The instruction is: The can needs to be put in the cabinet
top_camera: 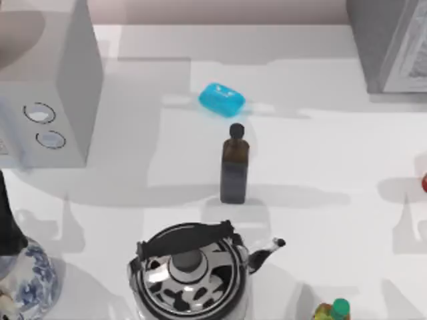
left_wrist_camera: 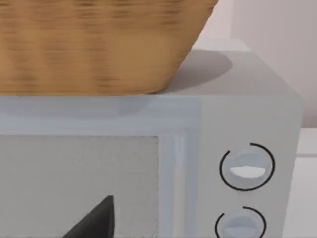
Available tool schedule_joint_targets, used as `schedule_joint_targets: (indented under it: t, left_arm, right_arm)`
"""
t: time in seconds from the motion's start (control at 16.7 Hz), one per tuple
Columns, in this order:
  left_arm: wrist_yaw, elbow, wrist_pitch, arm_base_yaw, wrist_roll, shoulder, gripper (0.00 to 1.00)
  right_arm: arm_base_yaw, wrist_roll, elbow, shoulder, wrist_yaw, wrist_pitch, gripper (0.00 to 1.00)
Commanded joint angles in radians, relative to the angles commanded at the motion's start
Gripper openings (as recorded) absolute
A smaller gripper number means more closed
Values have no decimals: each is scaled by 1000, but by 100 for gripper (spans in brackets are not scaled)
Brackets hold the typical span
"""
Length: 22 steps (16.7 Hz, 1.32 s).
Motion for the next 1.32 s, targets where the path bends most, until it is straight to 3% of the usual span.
schedule_joint_targets:
  t: [0.42,0.9,1.32]
  left_arm:
    - [0,0,0,0,0,0,100]
    - [0,0,0,0,0,0,100]
    - [0,0,0,0,0,0,100]
  right_arm:
    - [-37,-28,76,164,-16,123,100]
    - [-58,-25,293,882,-36,467,100]
    - [-12,9,295,1342,-1,512,100]
